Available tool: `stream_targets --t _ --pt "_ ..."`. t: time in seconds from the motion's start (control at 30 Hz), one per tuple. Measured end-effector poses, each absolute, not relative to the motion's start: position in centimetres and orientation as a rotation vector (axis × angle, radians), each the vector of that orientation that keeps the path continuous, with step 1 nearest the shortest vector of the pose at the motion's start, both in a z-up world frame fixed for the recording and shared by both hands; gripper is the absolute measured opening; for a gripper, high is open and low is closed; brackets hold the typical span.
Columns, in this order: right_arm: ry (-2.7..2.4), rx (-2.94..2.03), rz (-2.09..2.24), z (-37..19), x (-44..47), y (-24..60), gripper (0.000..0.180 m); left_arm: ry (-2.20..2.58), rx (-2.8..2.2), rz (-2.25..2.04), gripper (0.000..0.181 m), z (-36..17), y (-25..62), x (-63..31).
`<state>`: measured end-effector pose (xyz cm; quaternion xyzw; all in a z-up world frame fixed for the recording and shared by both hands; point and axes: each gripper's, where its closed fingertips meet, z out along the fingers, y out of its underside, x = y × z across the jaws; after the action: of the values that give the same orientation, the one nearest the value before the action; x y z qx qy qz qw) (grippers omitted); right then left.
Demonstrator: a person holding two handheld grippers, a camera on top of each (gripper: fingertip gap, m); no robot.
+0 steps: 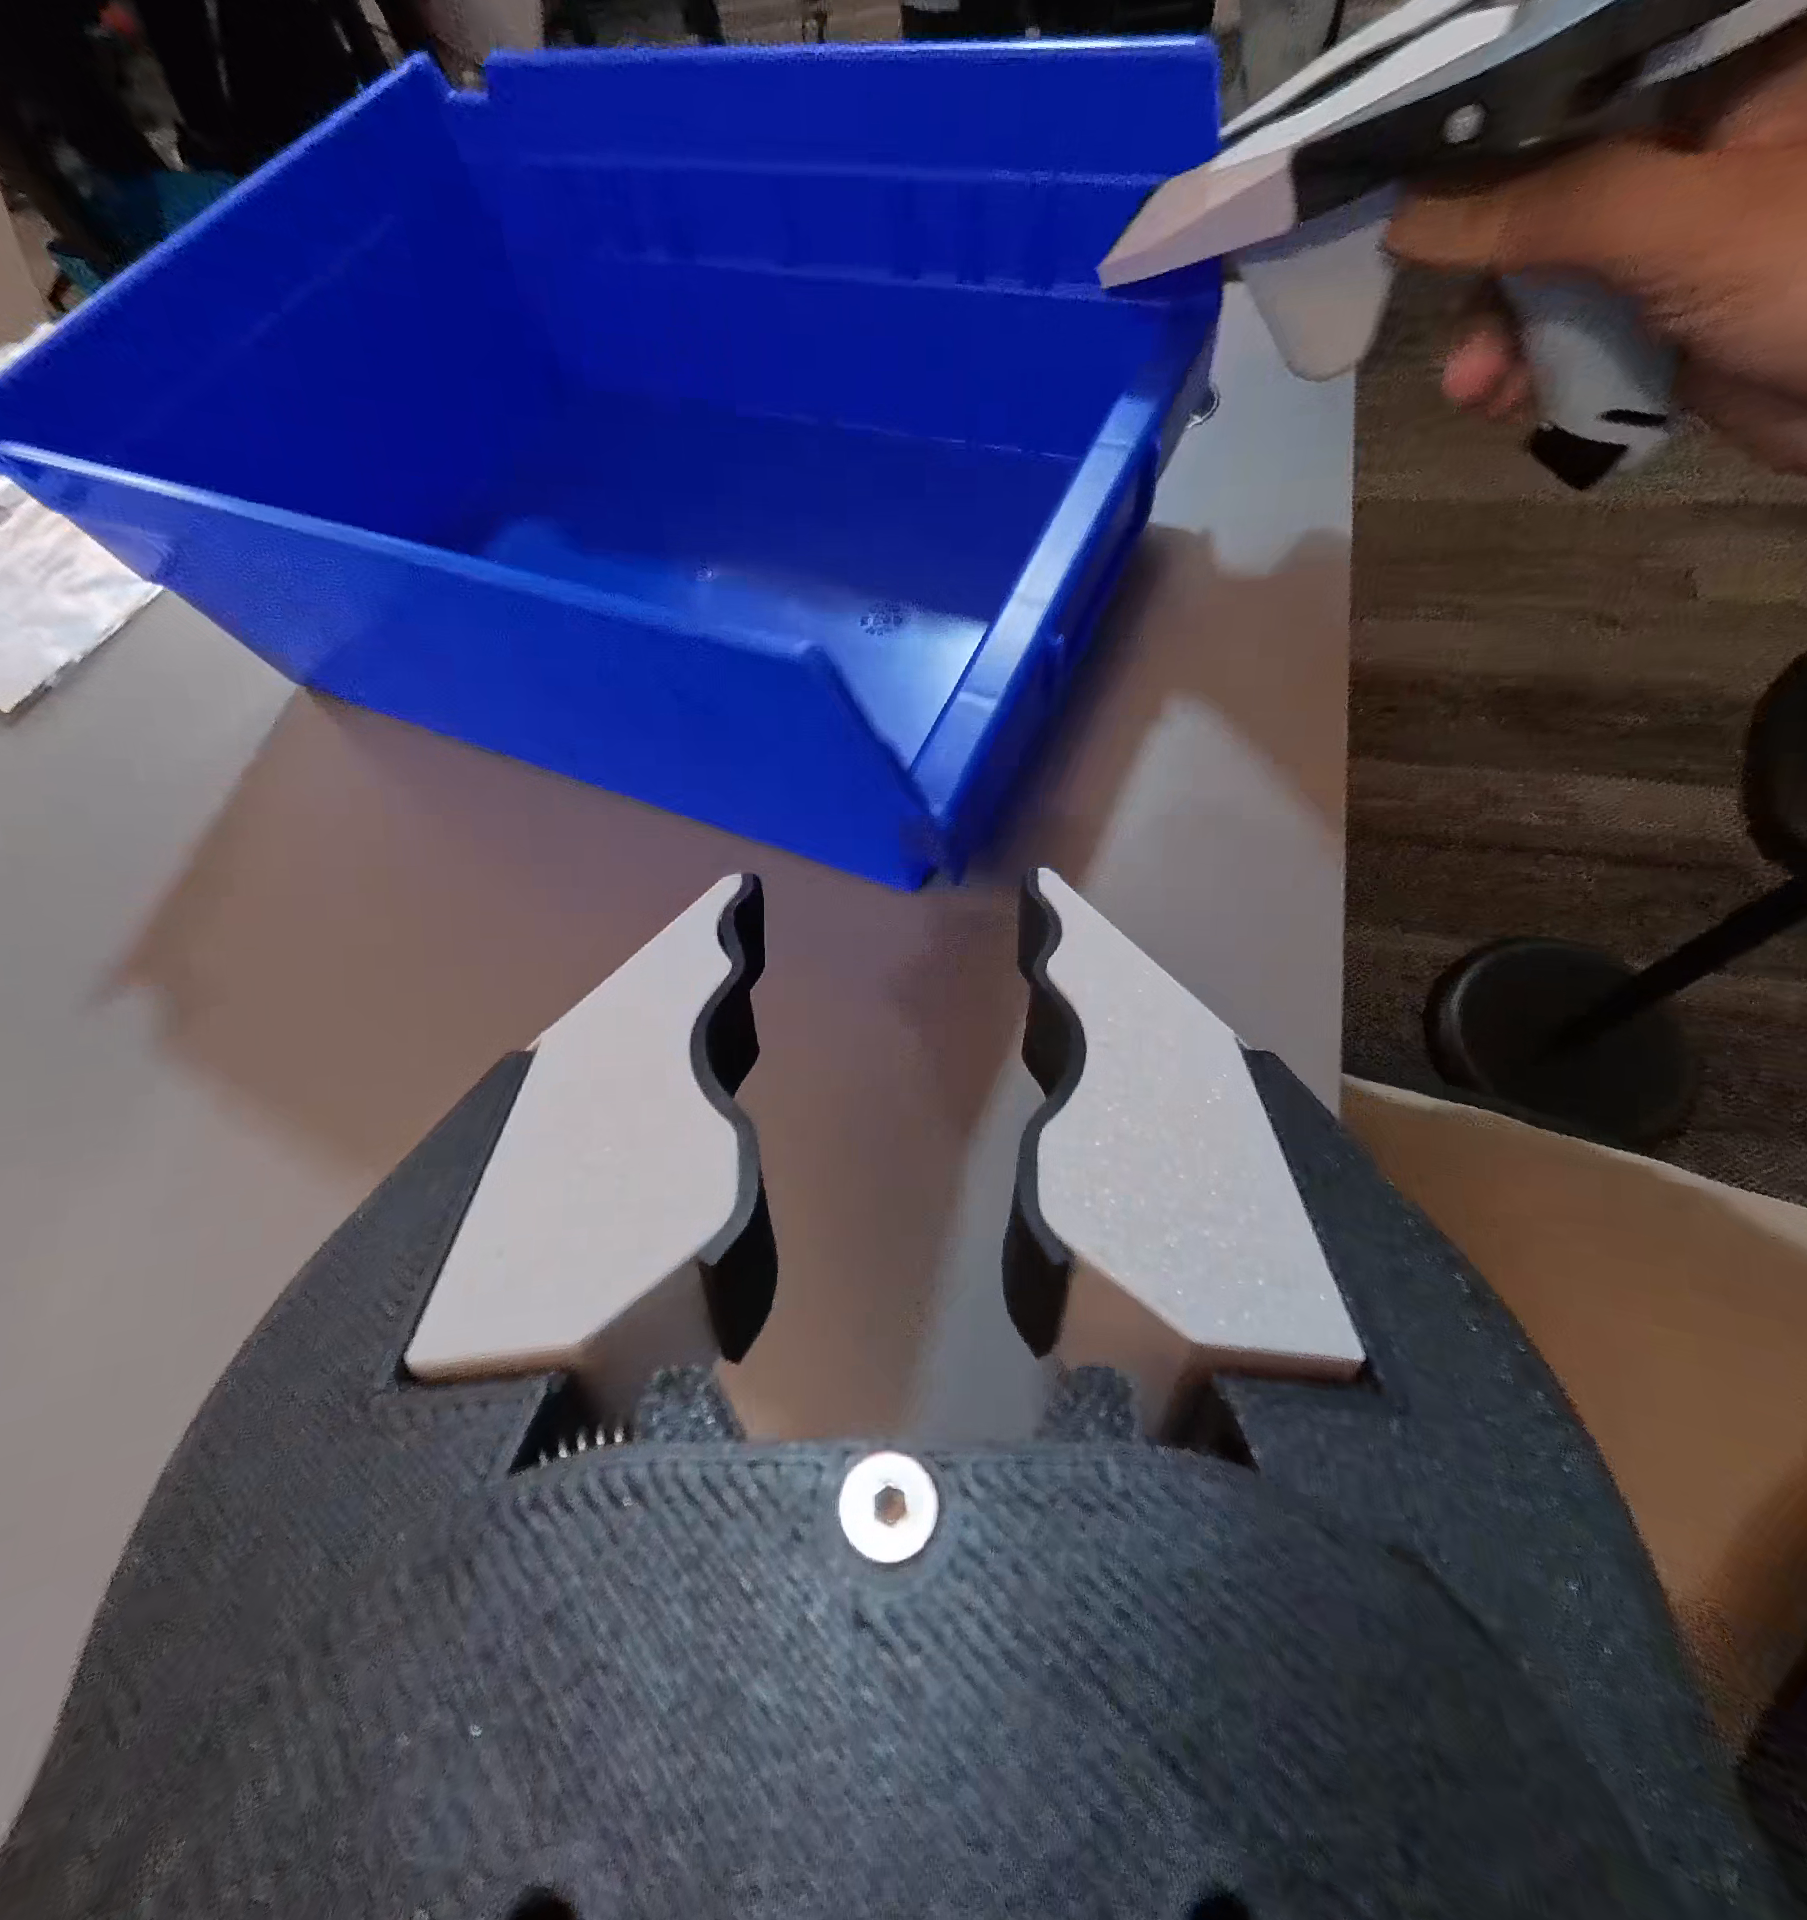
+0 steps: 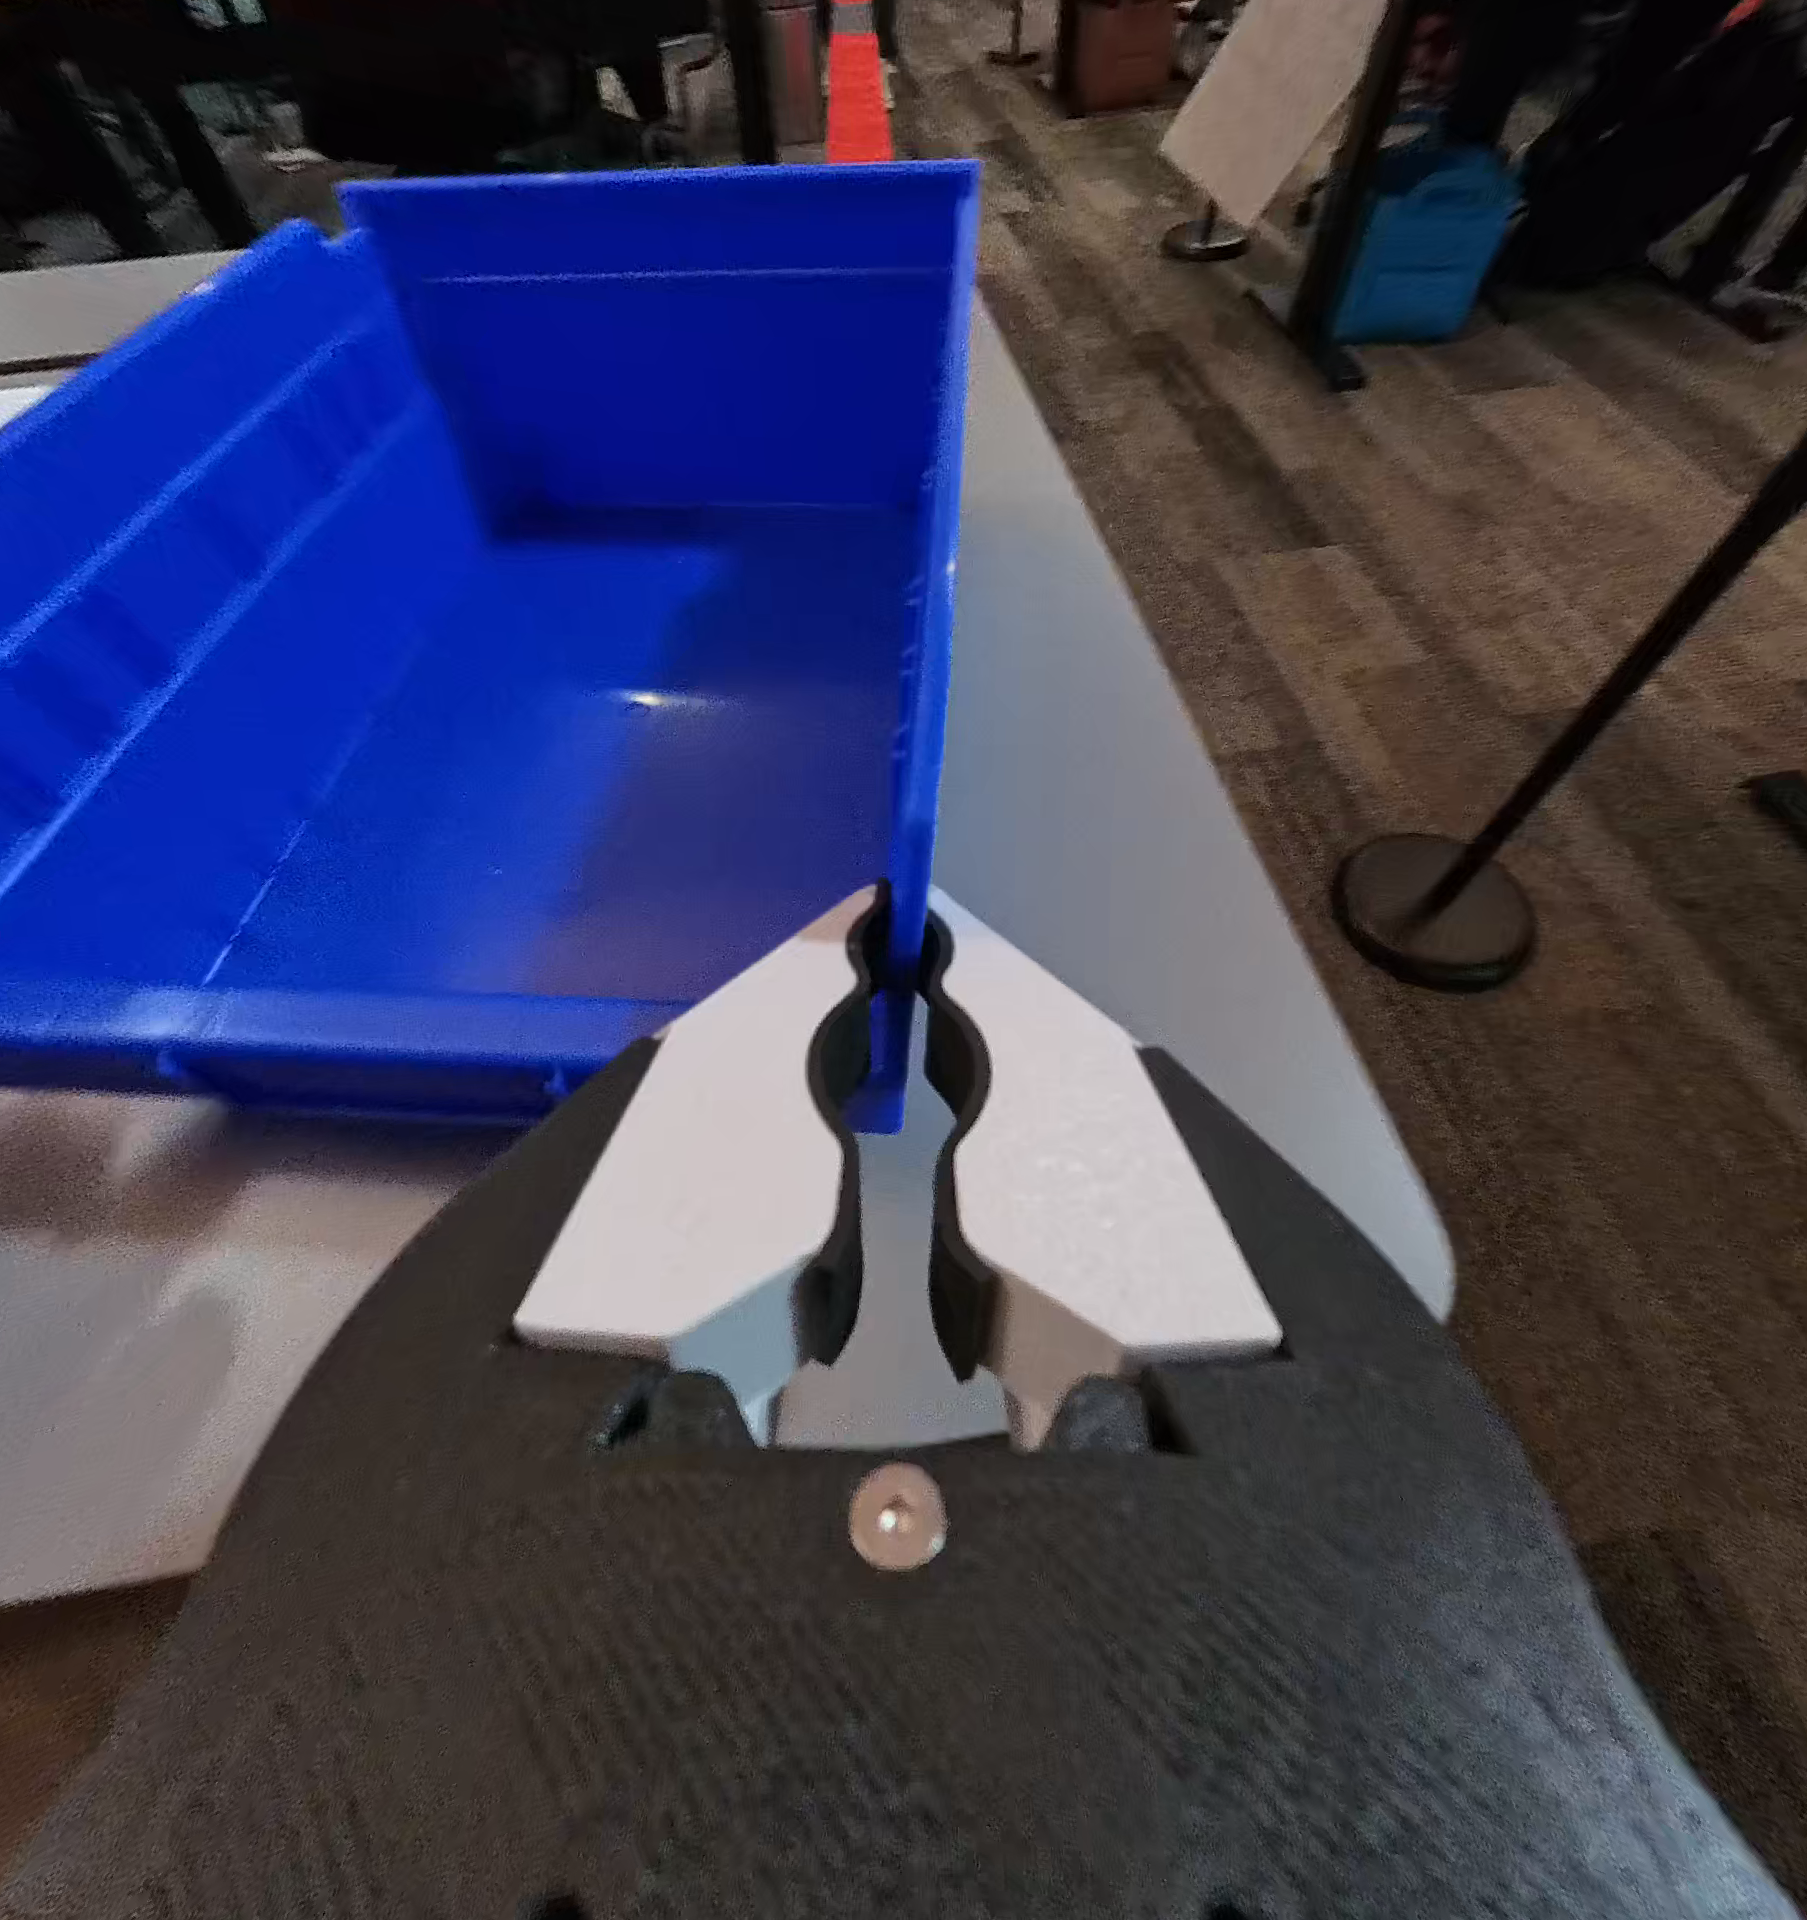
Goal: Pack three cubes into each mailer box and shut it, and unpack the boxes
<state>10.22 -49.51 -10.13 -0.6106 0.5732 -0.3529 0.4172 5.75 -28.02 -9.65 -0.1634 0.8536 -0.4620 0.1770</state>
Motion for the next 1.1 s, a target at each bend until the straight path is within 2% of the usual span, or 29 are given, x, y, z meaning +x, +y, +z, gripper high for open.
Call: stream_targets --t 0.03,0.27,0.4,0.43,0.5,0.6,0.7,0.8,0.87,0.97,1.1 --pt "1.442 -1.53 -0.902 -10.1 10.8 -50.3 0.0 2.409 -0.469 -1.314 0.048 -9.4 -27.8 5.5" --pt "1.346 -1.457 -0.844 -10.1 13.4 -51.5 0.001 2.336 -0.599 -1.258 0.048 -9.5 -23.4 5.0" --pt "1.324 -1.443 -0.813 -10.1 14.3 -51.2 0.001 2.294 -0.842 -1.226 0.05 -10.4 -19.0 4.6" --pt "1.333 -1.446 -0.813 -10.1 14.4 -51.4 0.007 2.263 -0.925 -1.242 0.051 -10.5 -17.7 4.5" --pt "1.402 -1.388 -0.901 -9.1 14.6 -53.3 0.064 2.176 -1.087 -1.263 0.053 -10.4 -14.6 4.4" --pt "1.225 -1.201 -1.071 -1.8 13.4 -53.3 0.083 1.978 -1.284 -1.218 0.054 -9.9 -8.0 5.0" --pt "0.891 -1.03 -1.066 6.5 10.5 -46.4 0.08 1.683 -1.455 -1.164 0.057 -8.2 0.3 5.9" --pt "0.634 -1.127 -0.924 8.6 8.3 -34.3 0.072 1.394 -1.594 -1.183 0.059 -5.8 8.0 5.6" --pt "0.511 -1.224 -0.757 7.1 6.4 -25.6 0.066 1.3 -1.652 -1.218 0.061 -4.7 11.8 4.7" --pt "0.352 -1.435 -0.476 2.0 2.7 -14.6 0.067 1.151 -1.659 -1.081 0.065 -2.9 18.9 2.4" --pt "0.189 -1.655 -0.318 -3.1 -0.2 -8.8 0.064 0.93 -1.588 -0.83 0.074 -0.5 27.9 -2.3"
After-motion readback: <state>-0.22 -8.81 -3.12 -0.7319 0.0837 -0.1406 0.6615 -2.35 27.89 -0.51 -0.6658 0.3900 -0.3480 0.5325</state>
